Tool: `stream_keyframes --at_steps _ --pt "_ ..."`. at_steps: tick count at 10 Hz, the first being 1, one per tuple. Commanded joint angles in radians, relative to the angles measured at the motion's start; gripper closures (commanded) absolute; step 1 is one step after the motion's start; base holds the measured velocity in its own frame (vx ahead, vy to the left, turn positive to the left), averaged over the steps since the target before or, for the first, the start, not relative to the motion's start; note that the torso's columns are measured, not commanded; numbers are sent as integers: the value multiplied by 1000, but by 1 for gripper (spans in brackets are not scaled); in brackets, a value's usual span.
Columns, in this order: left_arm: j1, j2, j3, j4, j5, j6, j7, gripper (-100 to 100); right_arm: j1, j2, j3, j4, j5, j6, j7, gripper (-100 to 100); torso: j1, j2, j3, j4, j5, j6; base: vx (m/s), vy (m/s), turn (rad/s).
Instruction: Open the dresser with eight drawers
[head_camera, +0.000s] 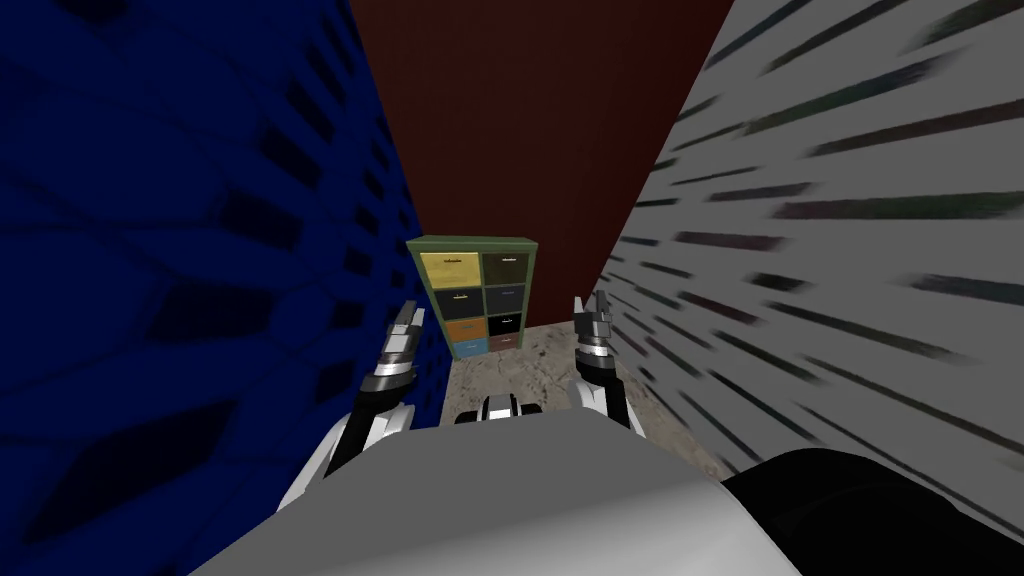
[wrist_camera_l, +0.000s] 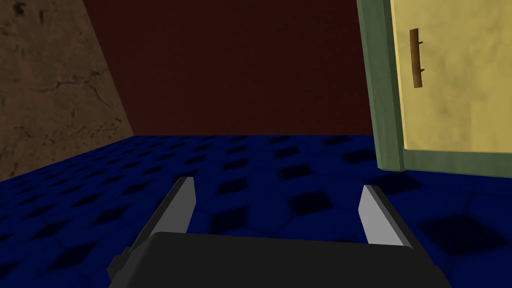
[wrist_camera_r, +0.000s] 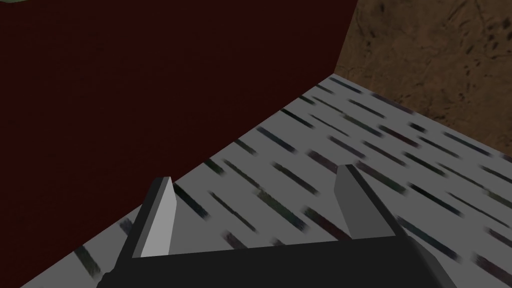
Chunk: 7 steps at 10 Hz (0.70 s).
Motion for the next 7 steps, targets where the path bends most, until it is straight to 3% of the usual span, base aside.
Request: stream_keyframes --at_steps 1,7 --pt "-17 13 12 74 -1 -19 -4 -100 0 0 0 0 0 0 0 0 1 0 0 0 0 0 108 -95 0" --pt "-71 28 32 239 -7 -45 -18 -100 0 0 0 0 0 0 0 0 -1 0 0 0 0 0 108 -114 1"
